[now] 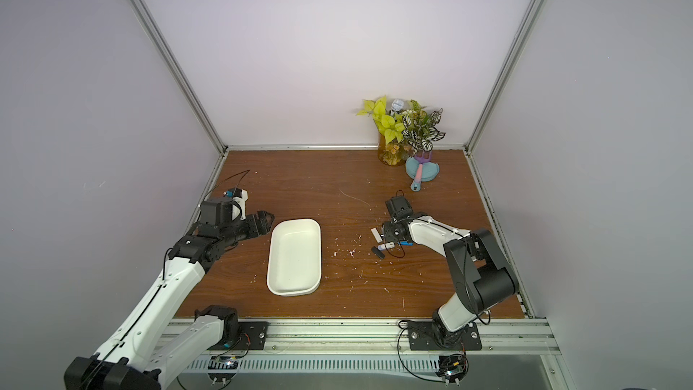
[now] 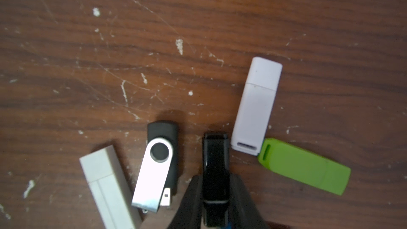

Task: Put the usb flash drive into the storage box
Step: Pick up the USB flash from the center of the board, then place the USB flash in the storage box.

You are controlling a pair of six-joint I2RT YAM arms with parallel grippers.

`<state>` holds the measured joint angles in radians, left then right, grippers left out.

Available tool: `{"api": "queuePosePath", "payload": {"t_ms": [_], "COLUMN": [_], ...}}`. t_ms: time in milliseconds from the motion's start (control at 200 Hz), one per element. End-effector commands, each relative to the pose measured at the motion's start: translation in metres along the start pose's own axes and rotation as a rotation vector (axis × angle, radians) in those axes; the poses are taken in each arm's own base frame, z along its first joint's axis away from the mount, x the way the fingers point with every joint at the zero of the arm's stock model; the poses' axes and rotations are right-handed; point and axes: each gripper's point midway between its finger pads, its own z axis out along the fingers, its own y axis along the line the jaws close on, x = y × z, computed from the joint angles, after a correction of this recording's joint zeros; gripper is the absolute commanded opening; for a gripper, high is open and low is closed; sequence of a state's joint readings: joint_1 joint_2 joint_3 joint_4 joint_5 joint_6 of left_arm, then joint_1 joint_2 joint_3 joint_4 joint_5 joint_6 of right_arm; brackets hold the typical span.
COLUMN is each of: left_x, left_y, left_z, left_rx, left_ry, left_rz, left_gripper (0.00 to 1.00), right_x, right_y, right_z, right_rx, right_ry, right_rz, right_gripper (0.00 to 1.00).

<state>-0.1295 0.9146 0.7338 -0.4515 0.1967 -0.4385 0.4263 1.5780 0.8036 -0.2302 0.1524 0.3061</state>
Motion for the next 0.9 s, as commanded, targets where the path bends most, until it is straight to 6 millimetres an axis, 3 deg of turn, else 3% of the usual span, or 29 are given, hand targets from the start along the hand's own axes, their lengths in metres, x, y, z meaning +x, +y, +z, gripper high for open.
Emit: {"api": "queuePosePath", "payload": {"t_ms": [0, 120, 245, 370, 485, 726, 791, 891], "left_x": [0.000, 0.001, 0.002, 0.000, -0.001, -0.009, -0.013, -0.022], "left_y": [-0.004, -0.014, -0.028, -0.025, -0.015, 0.017, 0.025, 0.038], "left_z": [-0.005, -0.006, -0.007, -0.009, -0.006, -0.012, -0.016, -0.026], "left_rx": [0.014, 0.071, 0.147, 0.128, 0.069, -0.120, -0.155, -0.209], "left_ry": [-0.006, 0.001, 0.012, -0.006, -0.006, -0.051, -0.070, -0.121], "left_rz": [0.011, 0.027, 0.043, 0.042, 0.029, -0.016, -0.026, -0.056], "left_gripper": [0.89, 0.88, 0.86, 0.86, 0.86, 0.83, 0.83, 0.85], "right_x": [-0.025, -0.049, -0.061, -0.059, -0.042, 0.003, 0.012, 0.021], "right_y": [0.011, 0.030, 0.058, 0.108, 0.166, 0.288, 0.315, 0.346], "right_z": [-0.027, -0.062, -0.102, -0.141, -0.166, -0.171, -0.163, -0.133], "right_rx": [-0.050, -0.159, -0.329, -0.569, -0.761, -0.881, -0.867, -0.765], "right_ry": [-0.113, -0.274, -0.431, -0.494, -0.447, -0.302, -0.266, -0.185], "right_rz": [-0.022, -0.035, -0.064, -0.060, -0.007, -0.009, -0.005, -0.002], "right_gripper": [0.21, 0.18, 0.14, 0.13, 0.12, 0.13, 0.12, 0.09]}}
